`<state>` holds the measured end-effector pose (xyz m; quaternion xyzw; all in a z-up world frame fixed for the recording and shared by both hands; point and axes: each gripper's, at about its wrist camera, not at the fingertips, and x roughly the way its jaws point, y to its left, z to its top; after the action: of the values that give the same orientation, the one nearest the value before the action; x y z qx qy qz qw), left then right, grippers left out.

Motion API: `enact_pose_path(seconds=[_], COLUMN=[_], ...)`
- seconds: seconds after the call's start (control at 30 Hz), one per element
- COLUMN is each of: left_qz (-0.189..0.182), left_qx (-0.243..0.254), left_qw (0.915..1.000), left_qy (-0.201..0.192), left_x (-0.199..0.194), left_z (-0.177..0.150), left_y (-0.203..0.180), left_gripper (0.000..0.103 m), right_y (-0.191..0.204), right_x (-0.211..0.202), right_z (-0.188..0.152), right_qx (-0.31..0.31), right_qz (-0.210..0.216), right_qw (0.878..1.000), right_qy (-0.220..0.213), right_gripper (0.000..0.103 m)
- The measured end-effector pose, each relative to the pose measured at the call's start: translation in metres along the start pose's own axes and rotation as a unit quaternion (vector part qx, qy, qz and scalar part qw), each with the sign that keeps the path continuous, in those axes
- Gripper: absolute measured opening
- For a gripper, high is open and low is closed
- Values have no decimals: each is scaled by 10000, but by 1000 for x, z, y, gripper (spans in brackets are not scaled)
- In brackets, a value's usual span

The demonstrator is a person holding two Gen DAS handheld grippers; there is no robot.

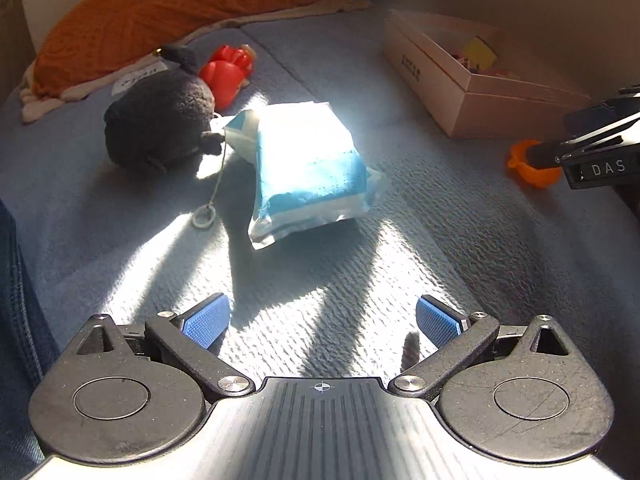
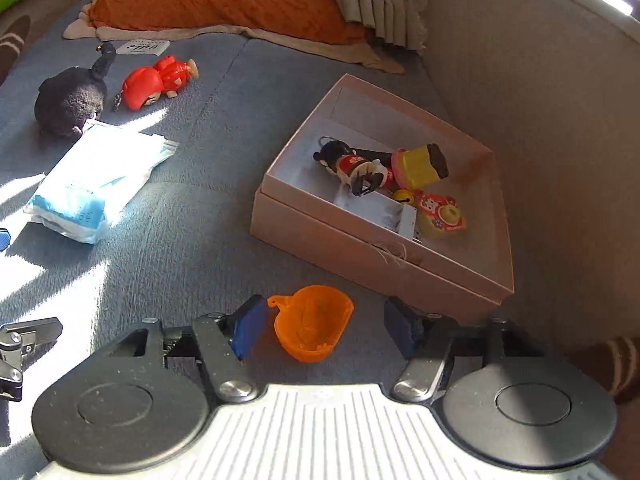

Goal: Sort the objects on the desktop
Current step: 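Set the orange cup down beside the pink box and open the right tool, then grasp the blue-and-white bag with the left tool and shift it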

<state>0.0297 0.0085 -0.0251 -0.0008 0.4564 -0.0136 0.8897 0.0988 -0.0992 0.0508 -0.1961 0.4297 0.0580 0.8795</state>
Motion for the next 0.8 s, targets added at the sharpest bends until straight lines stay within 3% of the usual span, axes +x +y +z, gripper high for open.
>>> enact_pose_path(seconds=[0.2,0.37,0.47,0.57,0.63,0.7,0.8], left_qz=[-10,120,583,858,1036,1058,1042], left_qx=[40,-148,63,87,37,72,282], left_qw=[9995,9963,9950,9951,9940,9941,9938], left_qy=[-302,-841,-811,-486,-350,-249,-272], left_x=[-6,-16,0,28,39,42,34], left_z=[1,25,50,73,79,82,76], left_y=[-1,-1,-14,-22,-24,-26,-35], left_gripper=[102,102,102,101,94,74,66], right_y=[-32,-47,-47,-49,-50,-54,-59], right_x=[-31,-87,-108,-118,-119,-117,-112], right_z=[-20,-42,-51,-54,-55,-57,-58], right_qx=[434,691,933,1174,1206,1335,1572], right_qz=[115,-90,-121,7,-6,29,-8], right_qw=[9989,9970,9932,9878,9869,9858,9841], right_qy=[107,-325,-680,-1027,-1070,-1014,-831], right_gripper=[75,94,97,99,99,100,101])
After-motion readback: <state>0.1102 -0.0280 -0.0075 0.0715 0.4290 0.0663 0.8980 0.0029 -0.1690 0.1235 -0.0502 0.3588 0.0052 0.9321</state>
